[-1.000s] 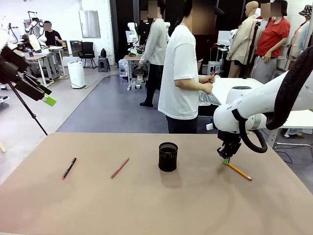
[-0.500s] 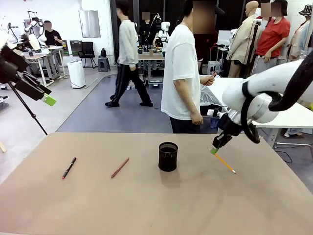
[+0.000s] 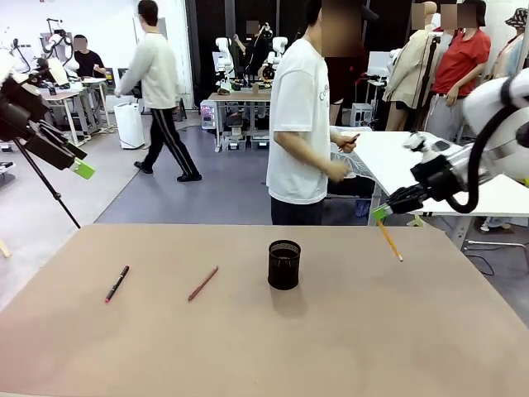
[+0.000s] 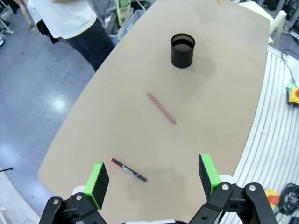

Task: Place the pens into the pen holder.
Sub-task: Pick up a writing instrument from the table and place it into the Pen holder.

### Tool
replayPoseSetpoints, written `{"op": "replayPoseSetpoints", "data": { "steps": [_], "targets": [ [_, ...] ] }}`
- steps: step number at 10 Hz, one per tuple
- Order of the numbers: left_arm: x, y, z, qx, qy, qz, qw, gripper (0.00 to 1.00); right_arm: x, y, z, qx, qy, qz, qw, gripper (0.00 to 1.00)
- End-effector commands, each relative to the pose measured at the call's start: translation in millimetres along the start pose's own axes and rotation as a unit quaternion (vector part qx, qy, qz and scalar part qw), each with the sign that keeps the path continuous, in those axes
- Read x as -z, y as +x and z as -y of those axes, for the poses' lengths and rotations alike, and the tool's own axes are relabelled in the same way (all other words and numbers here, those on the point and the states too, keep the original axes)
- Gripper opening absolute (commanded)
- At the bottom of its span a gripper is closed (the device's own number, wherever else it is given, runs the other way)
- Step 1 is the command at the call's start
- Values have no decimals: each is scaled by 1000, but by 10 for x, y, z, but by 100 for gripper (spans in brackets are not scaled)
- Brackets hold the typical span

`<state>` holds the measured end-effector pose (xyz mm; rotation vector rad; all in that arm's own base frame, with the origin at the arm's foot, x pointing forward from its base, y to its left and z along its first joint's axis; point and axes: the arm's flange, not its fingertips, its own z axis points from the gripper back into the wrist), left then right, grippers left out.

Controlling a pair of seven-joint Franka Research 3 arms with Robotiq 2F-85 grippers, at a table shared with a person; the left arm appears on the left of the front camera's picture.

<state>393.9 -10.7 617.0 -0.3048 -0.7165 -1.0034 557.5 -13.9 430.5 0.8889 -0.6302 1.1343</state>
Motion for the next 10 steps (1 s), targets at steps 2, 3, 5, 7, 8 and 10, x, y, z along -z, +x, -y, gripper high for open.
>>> {"op": "replayPoseSetpoints", "data": {
  "steps": [2, 3, 5, 7, 8, 10],
  "targets": [
    [-7, 3, -5, 1, -2, 3, 1000, 100, -285, -1, -74, -77, 36, 85, 993, 0],
    [-7, 3, -5, 1, -2, 3, 1000, 100, -359, 38, -100, -95, 25, 99, 990, 0],
    [-7, 3, -5, 1, -2, 3, 1000, 100, -478, 100, -154, -125, 2, 113, 986, 0],
    [-7, 3, -5, 1, -2, 3, 1000, 100, -591, 224, -166, -146, -14, 113, 983, 0],
    [-7, 3, -5, 1, -2, 3, 1000, 100, -600, 178, -181, -144, -24, 122, 982, 0],
    [-7, 3, -5, 1, -2, 3, 1000, 100, -586, 154, -161, -123, -2, 103, 987, 0]
  ]
}}
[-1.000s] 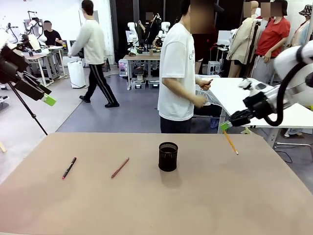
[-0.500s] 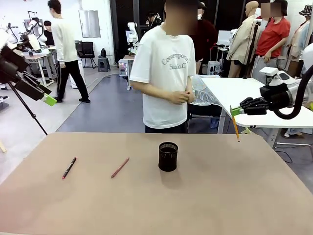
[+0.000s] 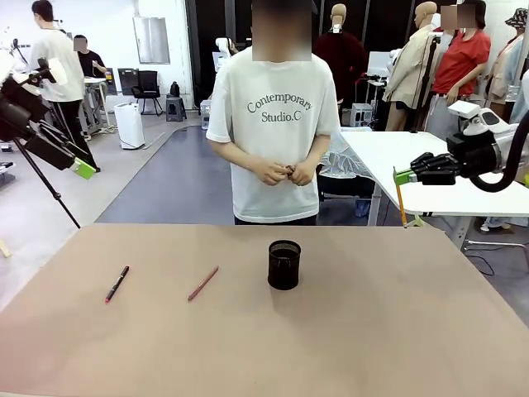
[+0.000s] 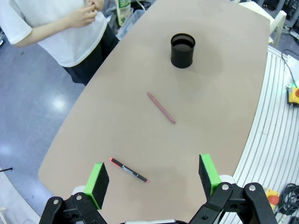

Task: Place the pens into the pen holder.
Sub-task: Pick up a writing instrument from the table and place it into the Pen holder.

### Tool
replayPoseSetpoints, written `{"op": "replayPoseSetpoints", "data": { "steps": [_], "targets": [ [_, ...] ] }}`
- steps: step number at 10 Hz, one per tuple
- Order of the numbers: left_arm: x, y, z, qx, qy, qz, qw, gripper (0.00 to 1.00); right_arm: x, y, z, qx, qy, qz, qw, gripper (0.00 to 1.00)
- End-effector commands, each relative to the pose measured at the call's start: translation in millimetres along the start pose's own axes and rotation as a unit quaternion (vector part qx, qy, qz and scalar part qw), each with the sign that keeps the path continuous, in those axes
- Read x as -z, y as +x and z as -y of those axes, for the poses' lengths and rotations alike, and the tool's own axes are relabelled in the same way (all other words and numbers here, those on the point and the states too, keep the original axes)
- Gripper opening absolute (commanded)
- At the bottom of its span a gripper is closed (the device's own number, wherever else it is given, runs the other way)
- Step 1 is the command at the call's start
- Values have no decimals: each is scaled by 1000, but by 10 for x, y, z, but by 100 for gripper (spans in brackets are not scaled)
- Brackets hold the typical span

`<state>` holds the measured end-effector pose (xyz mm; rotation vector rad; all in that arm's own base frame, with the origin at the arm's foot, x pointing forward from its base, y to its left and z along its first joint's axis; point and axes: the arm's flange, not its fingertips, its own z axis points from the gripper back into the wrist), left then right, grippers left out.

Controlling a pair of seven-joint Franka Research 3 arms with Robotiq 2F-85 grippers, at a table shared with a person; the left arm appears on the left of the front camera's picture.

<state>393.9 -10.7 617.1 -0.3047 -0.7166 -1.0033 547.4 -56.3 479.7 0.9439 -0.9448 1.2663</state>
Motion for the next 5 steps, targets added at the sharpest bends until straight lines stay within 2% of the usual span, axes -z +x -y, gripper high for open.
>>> {"op": "replayPoseSetpoints", "data": {
  "steps": [1, 5],
  "targets": [
    [-7, 2, -5, 1, -2, 3, 1000, 100, 29, -9, 1, 3, 5, -2, 1000, 0],
    [-7, 2, -5, 1, -2, 3, 1000, 100, 29, -9, 1, 3, 5, -2, 1000, 0]
  ]
}}
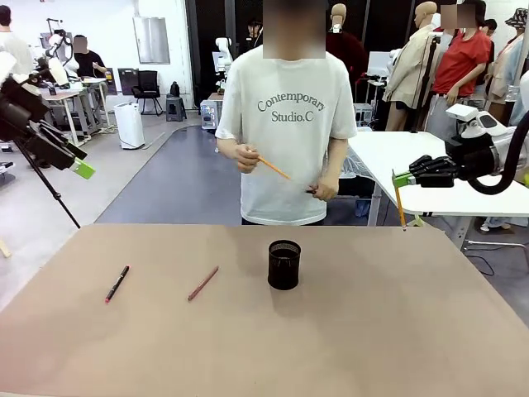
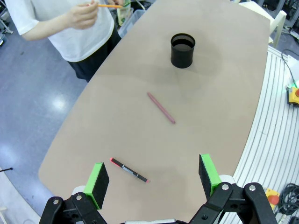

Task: Place the pens into the pen holder.
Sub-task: Pick up a writing instrument from the table and place it into the Pen holder.

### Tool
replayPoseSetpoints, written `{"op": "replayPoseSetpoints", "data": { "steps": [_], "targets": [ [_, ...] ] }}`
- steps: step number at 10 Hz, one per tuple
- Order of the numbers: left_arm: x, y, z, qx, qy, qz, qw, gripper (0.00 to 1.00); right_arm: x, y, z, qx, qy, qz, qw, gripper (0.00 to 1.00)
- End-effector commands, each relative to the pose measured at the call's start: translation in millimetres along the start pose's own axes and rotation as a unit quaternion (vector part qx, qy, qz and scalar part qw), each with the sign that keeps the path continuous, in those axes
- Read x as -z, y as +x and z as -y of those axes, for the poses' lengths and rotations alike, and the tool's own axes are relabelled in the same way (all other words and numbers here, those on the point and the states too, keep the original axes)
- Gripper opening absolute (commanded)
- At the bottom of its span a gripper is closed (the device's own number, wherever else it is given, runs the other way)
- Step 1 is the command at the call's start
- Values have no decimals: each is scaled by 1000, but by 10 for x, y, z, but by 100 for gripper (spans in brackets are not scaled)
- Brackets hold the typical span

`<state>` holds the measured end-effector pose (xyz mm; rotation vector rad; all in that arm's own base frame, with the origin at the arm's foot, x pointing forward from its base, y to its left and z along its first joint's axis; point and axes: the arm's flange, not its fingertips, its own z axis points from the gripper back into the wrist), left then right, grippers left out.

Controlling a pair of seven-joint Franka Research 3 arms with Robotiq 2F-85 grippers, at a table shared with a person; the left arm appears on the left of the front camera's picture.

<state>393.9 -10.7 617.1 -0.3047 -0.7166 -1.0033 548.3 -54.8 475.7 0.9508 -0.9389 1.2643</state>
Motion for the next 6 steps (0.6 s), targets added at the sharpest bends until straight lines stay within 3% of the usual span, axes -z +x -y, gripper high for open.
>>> {"op": "replayPoseSetpoints", "data": {
  "steps": [1, 6],
  "targets": [
    [-7, 2, -5, 1, -2, 3, 1000, 100, 2, 23, -9, 0, 3, -3, 1000, 0],
    [-7, 2, -5, 1, -2, 3, 1000, 100, 2, 23, -9, 0, 3, -3, 1000, 0]
  ]
}}
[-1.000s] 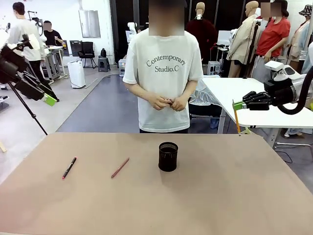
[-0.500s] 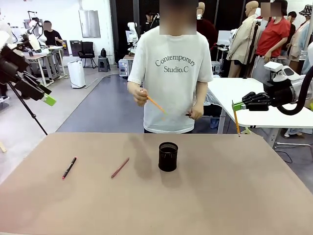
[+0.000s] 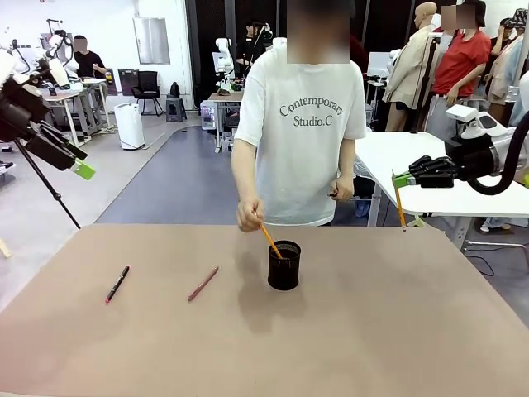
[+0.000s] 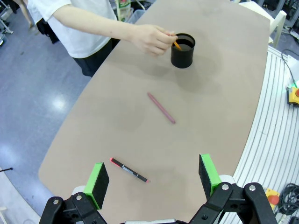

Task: Place the pens into the pen holder.
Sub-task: Pick up a writing instrument from the table and place it into the Pen holder.

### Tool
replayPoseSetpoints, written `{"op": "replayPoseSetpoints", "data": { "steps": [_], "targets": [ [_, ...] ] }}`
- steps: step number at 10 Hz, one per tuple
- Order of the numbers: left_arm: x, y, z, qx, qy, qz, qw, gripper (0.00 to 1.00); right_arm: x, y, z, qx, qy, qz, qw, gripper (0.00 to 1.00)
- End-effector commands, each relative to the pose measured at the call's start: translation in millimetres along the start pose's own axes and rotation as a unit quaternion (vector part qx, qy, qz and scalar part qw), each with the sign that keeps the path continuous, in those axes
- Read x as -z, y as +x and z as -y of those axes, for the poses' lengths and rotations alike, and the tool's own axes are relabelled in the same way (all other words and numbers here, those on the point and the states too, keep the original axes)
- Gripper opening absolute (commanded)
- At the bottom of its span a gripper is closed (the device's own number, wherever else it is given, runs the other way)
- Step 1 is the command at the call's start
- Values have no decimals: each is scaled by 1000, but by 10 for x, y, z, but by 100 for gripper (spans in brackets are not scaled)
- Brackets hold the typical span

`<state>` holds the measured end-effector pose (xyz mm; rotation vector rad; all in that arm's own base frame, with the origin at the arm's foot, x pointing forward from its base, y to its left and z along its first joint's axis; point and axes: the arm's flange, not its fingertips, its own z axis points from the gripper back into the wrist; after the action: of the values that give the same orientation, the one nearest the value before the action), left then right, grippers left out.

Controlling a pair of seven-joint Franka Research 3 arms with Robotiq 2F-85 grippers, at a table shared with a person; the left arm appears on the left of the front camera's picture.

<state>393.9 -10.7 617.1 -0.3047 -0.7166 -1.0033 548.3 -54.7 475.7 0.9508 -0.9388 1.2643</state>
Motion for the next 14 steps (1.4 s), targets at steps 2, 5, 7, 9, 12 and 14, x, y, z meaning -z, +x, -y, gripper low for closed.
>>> {"op": "replayPoseSetpoints", "data": {
  "steps": [2, 5, 7, 9, 12, 14],
  "targets": [
    [-7, 2, -5, 1, -2, 3, 1000, 100, 2, 23, -9, 0, 3, -3, 1000, 0],
    [-7, 2, -5, 1, -2, 3, 1000, 100, 2, 23, -9, 0, 3, -3, 1000, 0],
    [-7, 2, -5, 1, -2, 3, 1000, 100, 2, 23, -9, 0, 3, -3, 1000, 0],
    [-7, 2, -5, 1, -2, 3, 1000, 100, 2, 23, -9, 0, 3, -3, 1000, 0],
    [-7, 2, -5, 1, -2, 3, 1000, 100, 2, 23, -9, 0, 3, -3, 1000, 0],
    [-7, 2, -5, 1, -2, 3, 1000, 100, 2, 23, -9, 0, 3, -3, 1000, 0]
  ]
}}
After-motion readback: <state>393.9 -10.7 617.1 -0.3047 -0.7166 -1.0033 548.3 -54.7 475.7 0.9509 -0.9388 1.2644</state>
